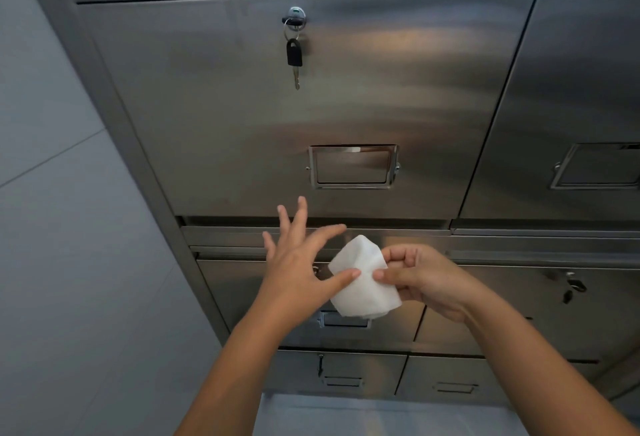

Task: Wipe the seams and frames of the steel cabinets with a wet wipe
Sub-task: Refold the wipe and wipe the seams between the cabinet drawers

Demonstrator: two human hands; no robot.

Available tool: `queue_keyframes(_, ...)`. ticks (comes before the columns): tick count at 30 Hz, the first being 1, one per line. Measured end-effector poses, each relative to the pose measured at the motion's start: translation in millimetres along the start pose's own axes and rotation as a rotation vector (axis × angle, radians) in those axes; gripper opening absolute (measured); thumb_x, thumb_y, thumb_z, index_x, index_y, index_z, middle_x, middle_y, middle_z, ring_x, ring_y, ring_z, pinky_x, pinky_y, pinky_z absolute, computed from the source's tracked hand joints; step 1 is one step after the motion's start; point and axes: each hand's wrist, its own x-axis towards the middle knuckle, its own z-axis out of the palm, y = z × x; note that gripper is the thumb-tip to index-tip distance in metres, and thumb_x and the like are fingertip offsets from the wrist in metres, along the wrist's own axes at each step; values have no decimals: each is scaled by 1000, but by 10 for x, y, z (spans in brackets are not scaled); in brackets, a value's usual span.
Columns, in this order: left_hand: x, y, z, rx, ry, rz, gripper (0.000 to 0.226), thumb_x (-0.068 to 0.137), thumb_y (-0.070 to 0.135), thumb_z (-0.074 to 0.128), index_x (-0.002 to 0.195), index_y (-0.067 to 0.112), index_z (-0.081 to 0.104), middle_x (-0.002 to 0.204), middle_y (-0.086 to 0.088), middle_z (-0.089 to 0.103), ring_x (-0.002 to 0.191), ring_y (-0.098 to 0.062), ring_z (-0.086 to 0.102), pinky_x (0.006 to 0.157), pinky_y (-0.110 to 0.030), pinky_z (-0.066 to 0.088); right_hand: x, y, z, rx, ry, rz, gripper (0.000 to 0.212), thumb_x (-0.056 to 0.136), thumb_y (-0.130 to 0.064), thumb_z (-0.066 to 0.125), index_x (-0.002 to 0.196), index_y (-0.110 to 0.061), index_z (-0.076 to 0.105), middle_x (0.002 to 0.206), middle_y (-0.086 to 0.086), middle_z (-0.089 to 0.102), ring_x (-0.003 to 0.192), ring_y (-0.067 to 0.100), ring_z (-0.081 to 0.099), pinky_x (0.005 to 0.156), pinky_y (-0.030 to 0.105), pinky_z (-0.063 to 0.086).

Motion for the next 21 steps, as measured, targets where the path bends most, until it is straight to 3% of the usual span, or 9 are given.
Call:
queue_keyframes(3, -54, 32, 69, 80, 22, 135, 55, 74, 60, 62, 126, 44, 51, 147, 18, -22, 133, -8, -36, 99, -32, -32, -2, -14, 16, 30, 1, -54, 15, 80, -1, 60, 95, -2, 63, 82, 10, 71, 72, 17, 68, 64, 26, 56)
queue_keyframes(6, -70, 15, 170, 83, 70, 222, 56, 68, 66, 55, 114, 36, 64, 152, 16, -11, 137, -5, -28, 100, -27, -33, 1, -23, 53, 118, 9, -102, 25, 73, -7, 64, 97, 1, 62, 84, 14, 69, 71, 19, 66, 64, 26, 54)
queue_keyframes(8, -74, 18, 195, 69, 65, 244, 50, 71, 60, 54, 110, 30, 66, 152, 19, -2, 138, 2, -20, 102, -24, -29, 3, -20, 75, 174, 10, -132, 25, 73, -6, 70, 96, 0, 62, 83, 15, 69, 71, 20, 66, 63, 27, 54)
queue_keyframes(10, -82, 16, 213, 16, 39, 234, 39, 80, 47, 61, 114, 29, 64, 146, 24, 15, 137, 10, -3, 110, -25, -15, 3, -6, 89, 211, 13, -159, 21, 73, -4, 71, 93, -1, 62, 79, 13, 69, 67, 18, 66, 60, 25, 55)
queue_keyframes(12, -100, 12, 215, -111, 16, 183, 37, 82, 37, 65, 118, 28, 63, 136, 26, 37, 129, 12, 28, 114, -25, 15, -3, -3, 86, 209, 26, -162, 21, 71, -5, 66, 91, -1, 61, 76, 12, 69, 65, 17, 66, 60, 24, 55)
queue_keyframes(14, -114, 12, 215, -294, -4, 118, 29, 81, 30, 67, 110, 30, 67, 116, 22, 61, 107, 6, 54, 95, -24, 42, -12, -5, 60, 185, 33, -163, 25, 69, -7, 63, 92, 0, 61, 78, 12, 70, 67, 17, 67, 61, 25, 56)
queue_keyframes(17, -121, 33, 204, -402, -28, 40, 21, 82, 21, 69, 89, 41, 65, 89, 17, 69, 85, 0, 62, 78, -26, 51, -20, -6, 18, 159, 43, -162, 26, 69, -8, 64, 93, -1, 62, 79, 12, 70, 69, 18, 67, 63, 26, 56)
queue_keyframes(21, -106, 50, 203, -571, -62, 0, 18, 78, 19, 72, 78, 37, 68, 84, 13, 70, 82, -5, 65, 74, -23, 50, -12, 8, -9, 205, 28, -168, 21, 71, -8, 71, 90, -3, 62, 78, 13, 70, 68, 19, 67, 62, 27, 55)
